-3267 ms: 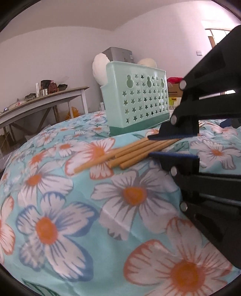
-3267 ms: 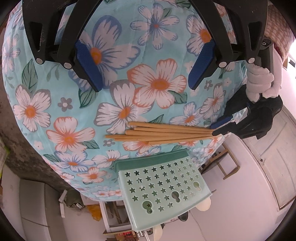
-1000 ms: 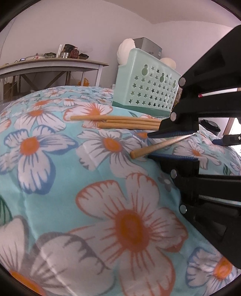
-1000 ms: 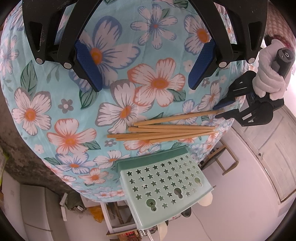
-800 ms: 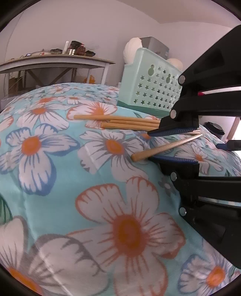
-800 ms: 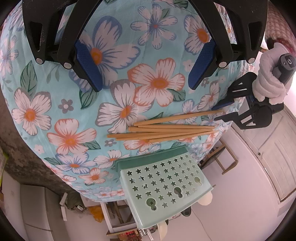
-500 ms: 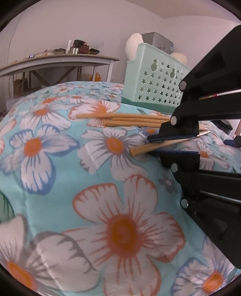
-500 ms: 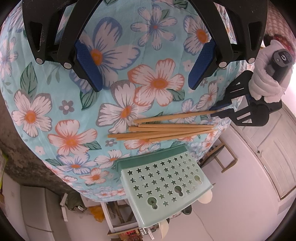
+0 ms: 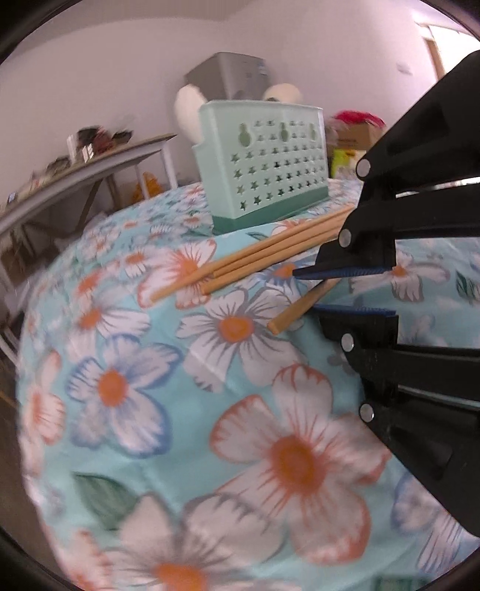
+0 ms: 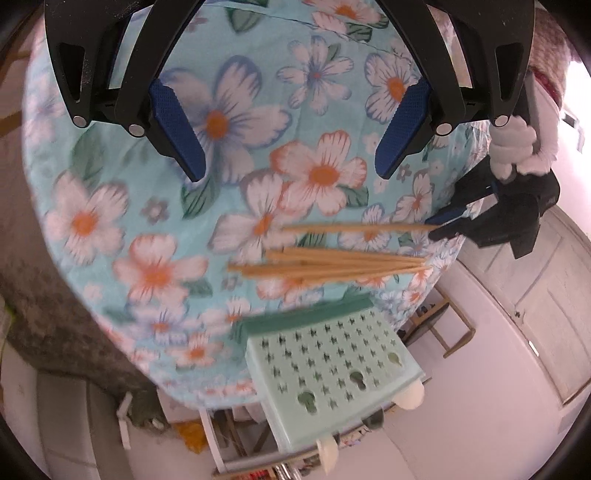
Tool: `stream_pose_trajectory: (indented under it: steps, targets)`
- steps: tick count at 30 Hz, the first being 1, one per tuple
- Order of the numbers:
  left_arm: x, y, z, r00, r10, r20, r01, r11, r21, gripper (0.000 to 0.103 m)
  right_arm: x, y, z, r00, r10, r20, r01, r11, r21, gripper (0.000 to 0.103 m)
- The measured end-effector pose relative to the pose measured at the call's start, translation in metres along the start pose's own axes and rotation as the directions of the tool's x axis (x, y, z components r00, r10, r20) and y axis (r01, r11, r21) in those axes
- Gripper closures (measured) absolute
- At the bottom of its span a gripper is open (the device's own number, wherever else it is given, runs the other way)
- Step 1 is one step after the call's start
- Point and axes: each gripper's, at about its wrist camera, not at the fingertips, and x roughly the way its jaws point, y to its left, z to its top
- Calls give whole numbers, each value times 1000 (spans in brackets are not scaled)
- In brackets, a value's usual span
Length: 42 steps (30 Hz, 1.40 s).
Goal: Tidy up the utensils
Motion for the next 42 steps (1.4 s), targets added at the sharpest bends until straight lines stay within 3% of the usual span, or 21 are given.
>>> stream_pose_trajectory:
  steps: [6, 10, 15, 19, 21, 26, 32, 42]
  targets:
    - [-13, 6, 1, 999, -6, 33, 2, 994, 111, 90, -9, 23, 26, 998, -18, 52, 26, 987, -159, 36]
    - [-17, 12, 2, 999, -18, 50, 10, 989, 146, 89, 7, 42, 40, 999, -9, 42, 19, 970, -241, 55]
    - [-17, 13, -1, 997, -30, 67, 16, 982, 188, 88, 41, 77, 50, 1000, 4, -13, -9, 910, -415, 71]
    - [-17, 14, -2, 996, -39, 80, 22, 979, 205, 88, 65, 108, 52, 999, 21, -49, -45, 830, -556, 81]
    - [-19, 16, -3, 996, -40, 85, 21, 977, 213, 88, 78, 124, 51, 997, 19, -70, -59, 778, -626, 82]
    - [-18, 14, -5, 994, -36, 99, 11, 970, 242, 87, 105, 141, 53, 995, -4, -101, -68, 713, -698, 84]
    - [-17, 11, -7, 993, -37, 109, 7, 967, 256, 87, 128, 149, 55, 991, -27, -130, -79, 668, -740, 84]
    - [-15, 10, -9, 993, -36, 114, 5, 966, 260, 87, 144, 164, 58, 992, -37, -120, -71, 626, -777, 86]
